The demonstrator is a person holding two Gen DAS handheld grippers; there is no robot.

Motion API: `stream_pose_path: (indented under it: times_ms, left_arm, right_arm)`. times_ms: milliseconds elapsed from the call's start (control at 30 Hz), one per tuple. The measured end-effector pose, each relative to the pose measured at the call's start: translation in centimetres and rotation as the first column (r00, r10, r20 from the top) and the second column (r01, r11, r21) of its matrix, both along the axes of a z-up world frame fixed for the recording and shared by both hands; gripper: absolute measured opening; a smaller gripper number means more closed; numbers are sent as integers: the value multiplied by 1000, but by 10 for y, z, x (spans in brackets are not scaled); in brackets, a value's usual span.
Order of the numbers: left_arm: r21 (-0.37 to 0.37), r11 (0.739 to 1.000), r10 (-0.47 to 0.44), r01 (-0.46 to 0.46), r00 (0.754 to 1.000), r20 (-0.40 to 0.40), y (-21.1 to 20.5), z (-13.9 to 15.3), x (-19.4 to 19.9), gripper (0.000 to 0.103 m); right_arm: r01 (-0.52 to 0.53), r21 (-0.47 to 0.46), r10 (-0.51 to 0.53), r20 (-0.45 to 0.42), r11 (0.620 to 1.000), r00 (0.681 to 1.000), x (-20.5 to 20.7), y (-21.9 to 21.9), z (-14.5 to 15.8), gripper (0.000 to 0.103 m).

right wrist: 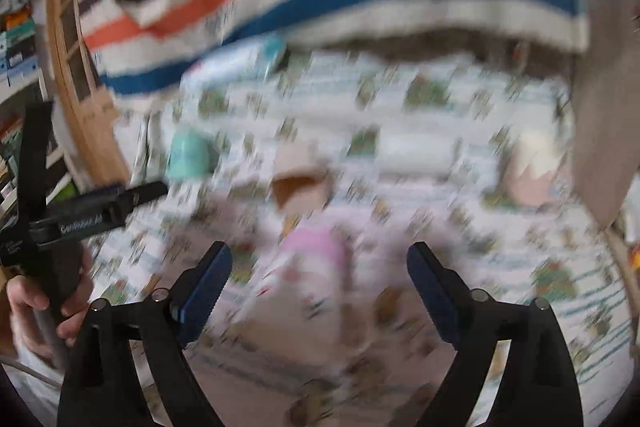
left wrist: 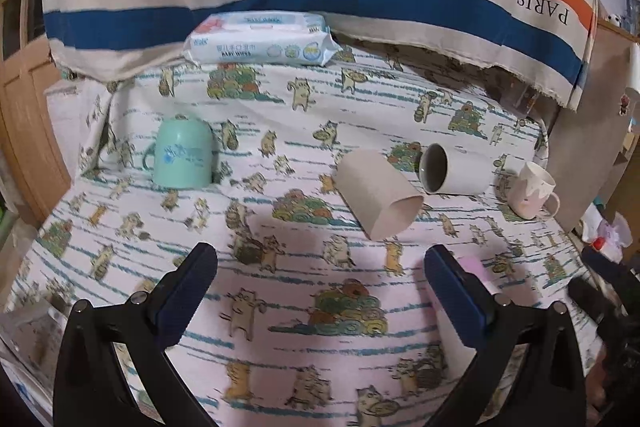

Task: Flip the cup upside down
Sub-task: 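Rotate the held mug with the right gripper so its pink base faces up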

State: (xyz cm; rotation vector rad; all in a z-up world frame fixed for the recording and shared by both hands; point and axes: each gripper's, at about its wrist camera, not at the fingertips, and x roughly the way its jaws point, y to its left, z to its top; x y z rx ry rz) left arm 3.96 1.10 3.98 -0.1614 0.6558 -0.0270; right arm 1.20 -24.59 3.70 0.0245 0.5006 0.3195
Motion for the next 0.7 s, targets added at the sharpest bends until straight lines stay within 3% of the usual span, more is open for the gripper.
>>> stream_pose_path:
  times_ms: [33, 167, 233, 433, 533, 700]
  left_arm:
    - [-7, 1000, 1, -1, 1000, -5, -2, 0, 0, 103]
    - [-11, 1000, 8, -8, 1000, -7, -14, 0, 0, 103]
    - [-2, 1000, 6, -6, 1000, -4, -23, -1, 1, 103]
    - [-14, 999, -39, 38, 997, -62, -56, -7, 14, 103]
    - [-66, 998, -13, 4, 990, -143, -67, -12, 28, 103]
    - [-211, 977, -85, 12, 936, -342, -85, -31, 60, 103]
  right_arm:
    - [15, 10, -15, 70, 1000, 997, -5, -12, 0, 102]
    - [56, 33, -63, 276, 998, 959, -20, -47, -8, 103]
    - [97, 31, -102, 322, 995, 941, -21, -60, -15, 103]
    - [130, 105, -155, 289, 986, 945, -6, -93, -22, 103]
    - [167, 134, -201, 296, 977, 934, -1, -105, -22, 103]
    - [178, 161, -219, 292, 971, 931, -1, -113, -26, 103]
